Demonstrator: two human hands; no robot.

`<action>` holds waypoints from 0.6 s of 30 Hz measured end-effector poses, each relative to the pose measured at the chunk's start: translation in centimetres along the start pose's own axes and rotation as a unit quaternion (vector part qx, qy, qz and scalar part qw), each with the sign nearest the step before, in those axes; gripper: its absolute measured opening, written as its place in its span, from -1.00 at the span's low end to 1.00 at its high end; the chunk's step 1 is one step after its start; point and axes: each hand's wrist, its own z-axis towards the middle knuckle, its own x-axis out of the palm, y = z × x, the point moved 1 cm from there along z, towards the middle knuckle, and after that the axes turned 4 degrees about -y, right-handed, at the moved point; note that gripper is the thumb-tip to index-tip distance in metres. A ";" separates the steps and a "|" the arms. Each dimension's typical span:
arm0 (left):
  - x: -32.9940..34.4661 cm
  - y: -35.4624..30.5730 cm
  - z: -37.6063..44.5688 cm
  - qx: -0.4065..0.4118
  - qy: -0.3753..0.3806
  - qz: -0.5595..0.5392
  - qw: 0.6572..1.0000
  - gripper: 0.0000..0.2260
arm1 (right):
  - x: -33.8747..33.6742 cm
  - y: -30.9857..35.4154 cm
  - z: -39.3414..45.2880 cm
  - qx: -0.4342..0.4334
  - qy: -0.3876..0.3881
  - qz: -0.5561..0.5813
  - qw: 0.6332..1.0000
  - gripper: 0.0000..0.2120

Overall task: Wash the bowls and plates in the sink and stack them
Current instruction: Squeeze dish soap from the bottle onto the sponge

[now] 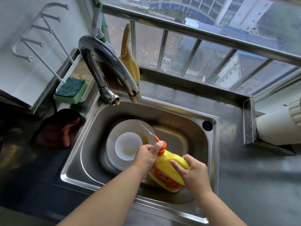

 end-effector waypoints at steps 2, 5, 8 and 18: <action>-0.2 0.0 0.1 -0.007 0.006 -0.001 1.000 -0.65 | 0.0 0.0 0.0 -0.001 -0.002 0.001 1.000 -0.62; -0.3 0.0 0.1 -0.016 0.020 -0.005 1.000 -0.66 | -0.1 0.0 0.0 -0.003 -0.002 -0.001 1.000 -0.62; -0.2 -0.4 -0.1 -0.022 0.026 -0.003 0.999 -0.66 | -0.2 0.1 -0.1 -0.004 0.002 -0.001 1.000 -0.64; -1.0 -0.5 -0.6 -0.017 0.076 0.044 0.996 -0.50 | -1.0 0.2 -0.4 0.026 0.051 0.020 0.998 -0.59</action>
